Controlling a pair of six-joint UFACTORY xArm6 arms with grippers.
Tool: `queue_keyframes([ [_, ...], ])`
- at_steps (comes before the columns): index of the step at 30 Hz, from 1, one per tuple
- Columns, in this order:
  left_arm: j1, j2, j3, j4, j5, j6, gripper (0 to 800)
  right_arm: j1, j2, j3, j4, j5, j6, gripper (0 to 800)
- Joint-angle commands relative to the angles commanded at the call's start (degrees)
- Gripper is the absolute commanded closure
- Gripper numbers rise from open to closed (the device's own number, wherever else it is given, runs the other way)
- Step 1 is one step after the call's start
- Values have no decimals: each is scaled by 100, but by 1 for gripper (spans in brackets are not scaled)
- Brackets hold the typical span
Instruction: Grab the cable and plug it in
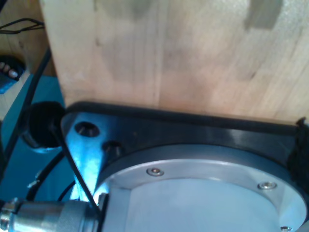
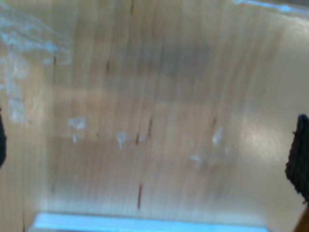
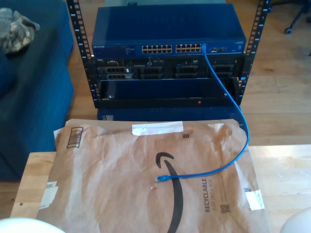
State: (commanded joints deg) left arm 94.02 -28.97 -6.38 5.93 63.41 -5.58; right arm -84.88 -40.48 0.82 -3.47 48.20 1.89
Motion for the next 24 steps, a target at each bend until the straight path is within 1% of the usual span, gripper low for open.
queue_keyframes([
  [24,0,0,0,0,0,0,0,0,62,0,0,-18,0,1],
])
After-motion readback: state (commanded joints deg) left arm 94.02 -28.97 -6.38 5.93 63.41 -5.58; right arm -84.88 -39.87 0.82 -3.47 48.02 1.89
